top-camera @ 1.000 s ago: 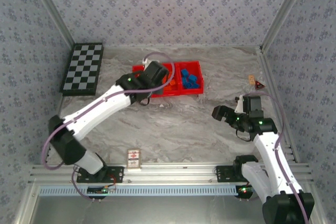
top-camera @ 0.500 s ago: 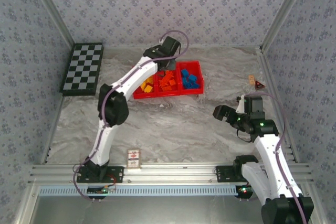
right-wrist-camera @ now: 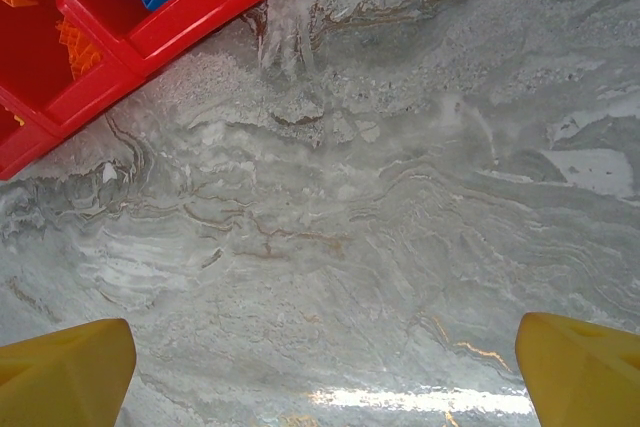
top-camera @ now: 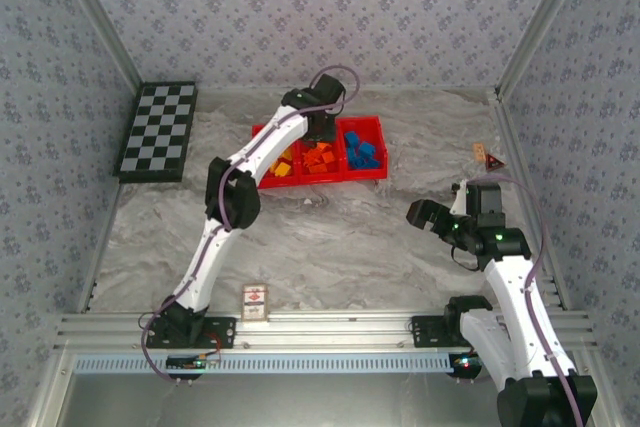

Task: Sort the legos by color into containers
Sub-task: Place the lego in the container.

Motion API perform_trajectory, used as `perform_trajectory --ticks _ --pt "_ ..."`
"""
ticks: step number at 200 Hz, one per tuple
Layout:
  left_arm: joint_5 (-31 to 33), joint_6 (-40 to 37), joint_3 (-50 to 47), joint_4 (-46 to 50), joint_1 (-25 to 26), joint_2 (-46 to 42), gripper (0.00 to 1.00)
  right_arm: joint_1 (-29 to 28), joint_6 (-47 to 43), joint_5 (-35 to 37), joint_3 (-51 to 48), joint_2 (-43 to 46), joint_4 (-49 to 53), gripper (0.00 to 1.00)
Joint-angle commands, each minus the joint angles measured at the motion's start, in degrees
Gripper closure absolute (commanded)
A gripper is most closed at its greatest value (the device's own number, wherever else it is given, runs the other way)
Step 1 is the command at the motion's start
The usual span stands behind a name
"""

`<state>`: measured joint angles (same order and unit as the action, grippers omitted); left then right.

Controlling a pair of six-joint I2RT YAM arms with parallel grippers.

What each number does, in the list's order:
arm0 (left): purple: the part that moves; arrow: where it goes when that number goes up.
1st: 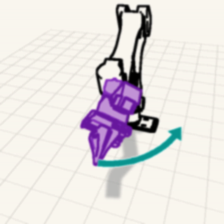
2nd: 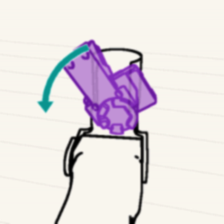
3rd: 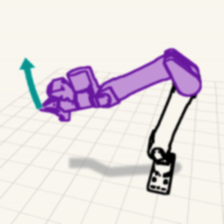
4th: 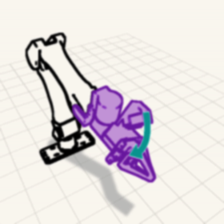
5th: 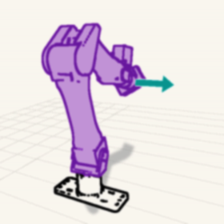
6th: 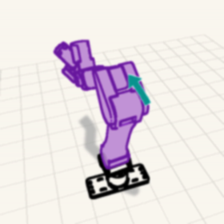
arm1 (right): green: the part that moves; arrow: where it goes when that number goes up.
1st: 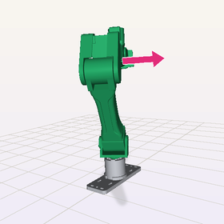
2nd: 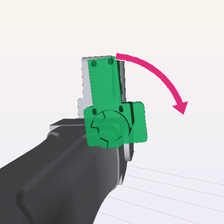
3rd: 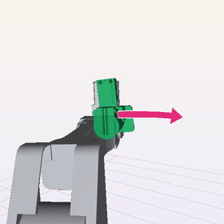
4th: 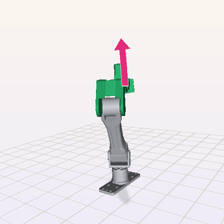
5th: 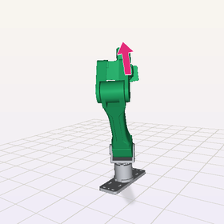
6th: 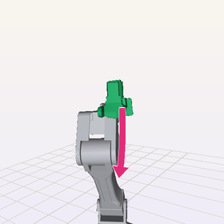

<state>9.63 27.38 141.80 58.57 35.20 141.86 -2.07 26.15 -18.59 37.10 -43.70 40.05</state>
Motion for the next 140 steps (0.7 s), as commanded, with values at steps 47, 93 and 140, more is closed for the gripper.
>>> perform_trajectory --ticks 47,93,140 --pt "-5.2 -3.1 -8.2 -1.5 -0.3 -8.5 0.29 0.5 0.7 1.0 -0.5 1.8 -0.1 0.0" --pt "-2.3 -5.4 -27.9 -12.1 -0.3 -26.1 0.16 0.6 0.7 0.9 -0.4 2.0 0.0 0.0" --pt "3.0 -8.7 -57.2 -29.4 -0.5 -51.5 0.12 0.6 0.5 3.4 -0.4 3.2 -1.0 0.0"
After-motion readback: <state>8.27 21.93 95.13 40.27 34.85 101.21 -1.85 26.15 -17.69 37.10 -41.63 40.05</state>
